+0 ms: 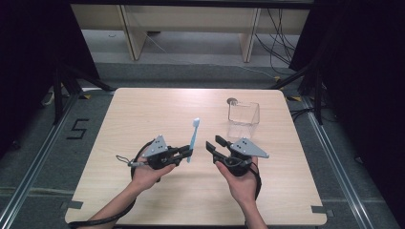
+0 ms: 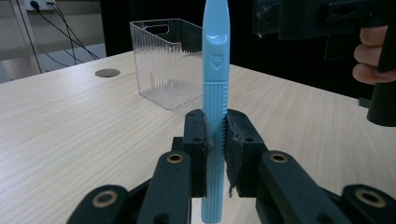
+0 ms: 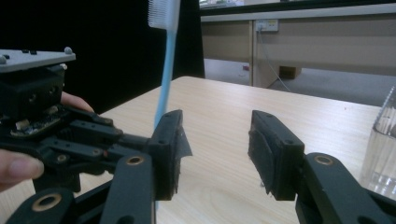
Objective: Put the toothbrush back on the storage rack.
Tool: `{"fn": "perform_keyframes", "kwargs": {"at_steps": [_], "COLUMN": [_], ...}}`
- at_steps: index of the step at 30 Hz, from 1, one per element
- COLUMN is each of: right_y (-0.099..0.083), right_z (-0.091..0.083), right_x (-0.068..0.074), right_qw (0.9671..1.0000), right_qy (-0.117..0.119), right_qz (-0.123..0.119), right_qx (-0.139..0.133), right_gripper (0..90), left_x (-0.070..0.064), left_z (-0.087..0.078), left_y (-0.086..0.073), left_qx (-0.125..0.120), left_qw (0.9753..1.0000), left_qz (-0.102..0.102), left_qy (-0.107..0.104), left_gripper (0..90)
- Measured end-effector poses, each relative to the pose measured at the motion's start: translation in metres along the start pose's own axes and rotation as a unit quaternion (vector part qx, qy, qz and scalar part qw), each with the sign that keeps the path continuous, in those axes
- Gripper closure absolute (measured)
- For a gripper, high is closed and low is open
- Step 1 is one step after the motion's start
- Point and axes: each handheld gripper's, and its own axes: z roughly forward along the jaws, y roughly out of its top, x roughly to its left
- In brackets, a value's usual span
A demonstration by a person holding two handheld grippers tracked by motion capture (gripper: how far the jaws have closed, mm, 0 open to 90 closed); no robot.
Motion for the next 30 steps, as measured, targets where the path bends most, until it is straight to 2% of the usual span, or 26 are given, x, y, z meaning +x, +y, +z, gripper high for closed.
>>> {"fn": "perform_keyframes", "kwargs": {"at_steps": [6, 7, 10, 11, 14, 16, 18, 19, 24, 30], "right_y": [0.005, 0.008, 0.01, 0.011, 0.011, 0.012, 0.012, 0.013, 0.014, 0.015], "right_z": [0.007, 0.009, 0.012, 0.013, 0.015, 0.017, 0.017, 0.019, 0.02, 0.023], "right_x": [0.005, 0.006, 0.007, 0.007, 0.008, 0.008, 0.009, 0.009, 0.009, 0.01], "right_qw": [0.9999, 0.9999, 0.9998, 0.9999, 0.9998, 0.9998, 0.9998, 0.9997, 0.9997, 0.9996], "right_qy": [0.006, 0.009, 0.015, 0.011, 0.013, 0.014, 0.012, 0.016, 0.018, 0.013], "right_qz": [0.012, 0.006, 0.009, 0.001, 0.007, 0.002, 0.011, 0.014, 0.016, 0.017], "right_qx": [-0.005, -0.008, -0.008, -0.011, -0.009, -0.012, -0.01, -0.012, -0.009, -0.016], "right_gripper": [58.6, 59.0, 59.2, 59.3, 60.1, 61.0, 62.5, 64.5, 67.9, 72.4], "left_x": [-0.004, -0.005, -0.007, -0.007, -0.01, -0.01, -0.01, -0.011, -0.013, -0.015], "left_z": [0.004, 0.006, 0.007, 0.009, 0.011, 0.011, 0.013, 0.013, 0.014, 0.017], "left_y": [0.001, 0.002, 0.003, 0.003, 0.004, 0.004, 0.003, 0.003, 0.003, 0.003], "left_qx": [0.007, 0.006, 0.007, 0.0, 0.006, 0.008, 0.002, 0.01, 0.009, 0.004], "left_qw": [1.0, 1.0, 1.0, 1.0, 1.0, 1.0, 1.0, 0.9999, 1.0, 1.0], "left_qz": [0.002, 0.0, 0.001, 0.0, 0.001, 0.003, 0.002, 0.002, 0.002, -0.001], "left_qy": [0.003, 0.002, 0.002, -0.003, 0.001, 0.002, -0.003, 0.003, 0.003, 0.001], "left_gripper": [78.7, 78.7, 78.7, 78.7, 78.7, 78.7, 78.6, 78.7, 78.7, 78.7]}}
